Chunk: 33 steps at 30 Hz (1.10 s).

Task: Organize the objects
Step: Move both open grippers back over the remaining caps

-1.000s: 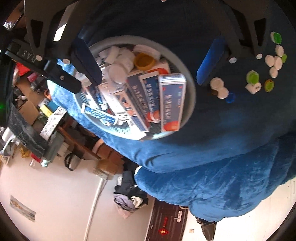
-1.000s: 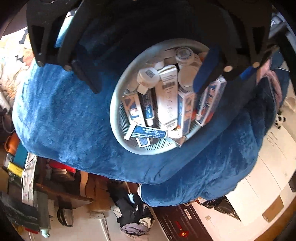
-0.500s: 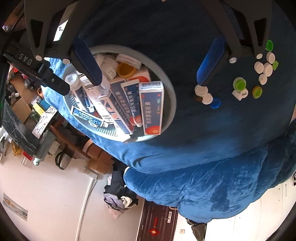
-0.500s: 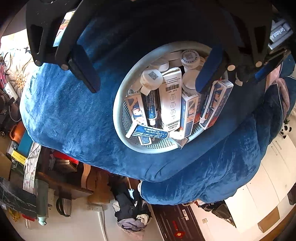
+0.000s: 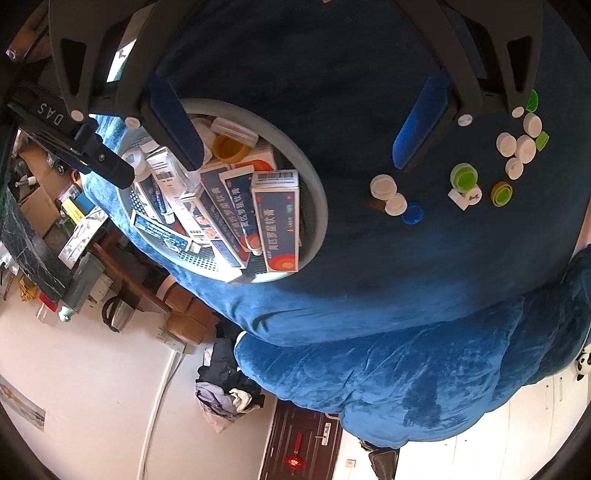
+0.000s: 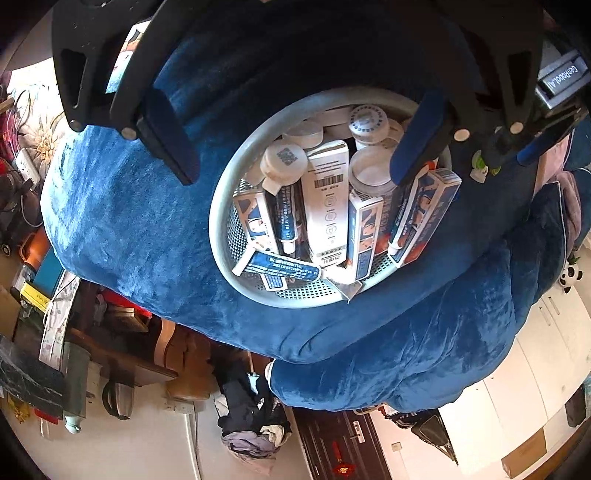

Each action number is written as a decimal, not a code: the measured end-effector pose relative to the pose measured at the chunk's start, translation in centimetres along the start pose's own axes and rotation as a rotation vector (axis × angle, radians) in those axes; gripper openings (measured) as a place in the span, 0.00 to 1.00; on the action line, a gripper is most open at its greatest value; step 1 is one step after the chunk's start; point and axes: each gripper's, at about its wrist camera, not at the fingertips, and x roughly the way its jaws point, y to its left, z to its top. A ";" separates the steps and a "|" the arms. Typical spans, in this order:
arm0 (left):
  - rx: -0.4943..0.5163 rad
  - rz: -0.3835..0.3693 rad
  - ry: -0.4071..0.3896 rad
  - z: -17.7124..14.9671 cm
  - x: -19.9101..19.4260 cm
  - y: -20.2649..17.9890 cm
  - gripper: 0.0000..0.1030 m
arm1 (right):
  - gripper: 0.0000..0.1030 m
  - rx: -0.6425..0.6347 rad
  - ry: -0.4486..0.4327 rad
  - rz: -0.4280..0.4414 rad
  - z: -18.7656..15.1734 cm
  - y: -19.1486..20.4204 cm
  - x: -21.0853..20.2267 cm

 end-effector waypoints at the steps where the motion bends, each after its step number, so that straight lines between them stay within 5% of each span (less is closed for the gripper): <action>1: -0.001 0.001 0.000 0.0 -0.1 0.1 0.99 | 1.00 -0.002 0.000 0.002 0.0 0.1 0.0; 33: -0.093 0.083 -0.001 -1.5 -1.8 6.2 0.99 | 1.00 -0.115 -0.004 0.058 -1.1 6.2 -0.1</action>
